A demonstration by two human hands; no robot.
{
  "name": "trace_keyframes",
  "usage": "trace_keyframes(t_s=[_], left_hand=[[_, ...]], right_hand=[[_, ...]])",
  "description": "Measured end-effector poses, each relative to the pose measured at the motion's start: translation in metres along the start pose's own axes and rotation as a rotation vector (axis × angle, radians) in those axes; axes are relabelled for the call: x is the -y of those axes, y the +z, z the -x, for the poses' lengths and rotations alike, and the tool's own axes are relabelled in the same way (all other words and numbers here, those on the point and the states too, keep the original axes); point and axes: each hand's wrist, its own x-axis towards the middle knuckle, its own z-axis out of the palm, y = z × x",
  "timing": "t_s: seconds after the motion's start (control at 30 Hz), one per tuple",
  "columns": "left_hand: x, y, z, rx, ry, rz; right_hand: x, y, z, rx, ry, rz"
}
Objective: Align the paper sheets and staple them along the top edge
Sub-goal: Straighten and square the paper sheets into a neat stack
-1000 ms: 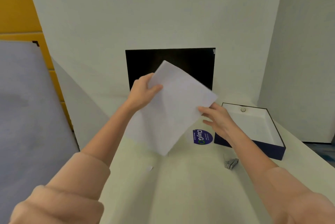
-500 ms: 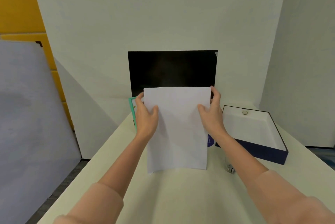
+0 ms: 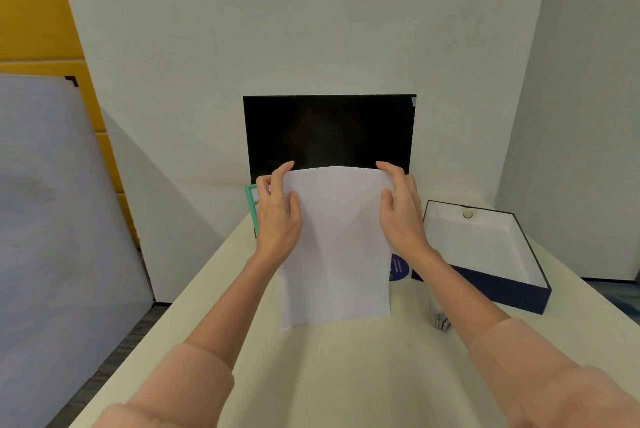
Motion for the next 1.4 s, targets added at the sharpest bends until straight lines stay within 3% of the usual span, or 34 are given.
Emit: trace_keyframes(t_s=[0.5,0.67,0.83,1.0,1.17,1.4], left_hand=[[-0.027,-0.015,-0.047,-0.011,0.108,0.025],[-0.017,-0.008,-0.054,0.218,-0.136,0.025],[0.047,0.027,0.000,0.411,-0.525,0.006],[0.096,0.053,0.058,0.507,-0.659,-0.063],[0.110,0.075,0.085,0.478,-0.643,-0.240],[0.119,0.087,0.103,0.317,-0.484,-0.232]], right_hand=[[0.024,-0.020,-0.050,-0.090,-0.028,-0.020],[0.015,-0.023,-0.060,0.127,0.171,-0.051],[-0.040,0.012,-0.011,0.401,0.511,0.004],[-0.098,0.051,0.048,0.466,0.674,0.113],[-0.125,0.076,0.084,0.392,0.592,0.376],[-0.137,0.087,0.101,0.233,0.445,0.592]])
